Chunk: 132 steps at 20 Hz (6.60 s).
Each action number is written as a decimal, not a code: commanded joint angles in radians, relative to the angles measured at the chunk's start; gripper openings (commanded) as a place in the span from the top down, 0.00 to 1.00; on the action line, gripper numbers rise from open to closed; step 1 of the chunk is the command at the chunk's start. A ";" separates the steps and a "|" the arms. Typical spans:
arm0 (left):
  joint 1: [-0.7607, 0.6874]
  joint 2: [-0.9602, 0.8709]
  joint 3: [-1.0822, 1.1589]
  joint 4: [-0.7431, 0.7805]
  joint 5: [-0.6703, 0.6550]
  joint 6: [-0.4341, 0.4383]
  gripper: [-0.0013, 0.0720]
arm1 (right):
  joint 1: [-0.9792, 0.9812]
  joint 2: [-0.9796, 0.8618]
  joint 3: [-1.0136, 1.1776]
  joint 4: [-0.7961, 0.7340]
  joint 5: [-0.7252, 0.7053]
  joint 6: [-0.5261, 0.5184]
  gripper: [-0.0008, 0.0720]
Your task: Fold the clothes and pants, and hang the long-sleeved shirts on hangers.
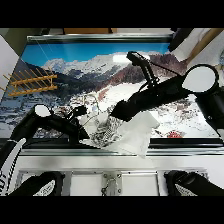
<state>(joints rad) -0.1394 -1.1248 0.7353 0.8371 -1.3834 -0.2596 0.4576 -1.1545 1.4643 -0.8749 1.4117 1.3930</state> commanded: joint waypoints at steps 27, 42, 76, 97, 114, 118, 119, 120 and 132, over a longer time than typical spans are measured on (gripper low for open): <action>0.000 0.000 0.000 0.000 -0.004 0.002 0.97 | -0.608 -0.311 -0.378 0.451 0.303 -1.397 0.02; 0.000 0.000 0.000 0.000 -0.002 0.002 0.97 | -0.459 -0.415 -0.378 0.521 0.287 -1.435 0.02; 0.000 0.000 0.000 0.001 -0.003 0.002 0.97 | -0.438 -0.415 -0.378 0.521 0.262 -1.434 0.78; 0.001 0.000 0.000 0.010 -0.009 0.001 0.70 | -0.438 -0.415 -0.378 0.521 0.261 -1.431 0.97; 0.059 0.001 0.000 0.044 -0.045 -0.230 0.53 | -0.438 -0.415 -0.378 0.627 0.237 -1.431 0.98; 0.103 0.008 0.000 0.026 -0.045 -0.266 0.52 | -0.438 -0.415 -0.378 0.626 0.230 -1.429 0.98; 0.119 0.018 0.000 0.026 -0.045 -0.266 0.53 | -0.438 -0.415 -0.378 0.626 0.220 -1.418 0.98; 0.135 0.034 0.000 0.026 -0.045 -0.266 0.53 | -0.438 -0.415 -0.378 0.626 0.213 -1.416 0.98; 0.270 0.229 0.000 0.053 0.068 -0.394 0.53 | -0.444 -0.399 -0.378 0.626 0.190 -1.392 0.98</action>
<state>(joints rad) 0.0959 -0.9466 0.7349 0.8745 -1.3937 -0.5747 0.0174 -1.5654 1.0859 -0.2501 1.6035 -0.0120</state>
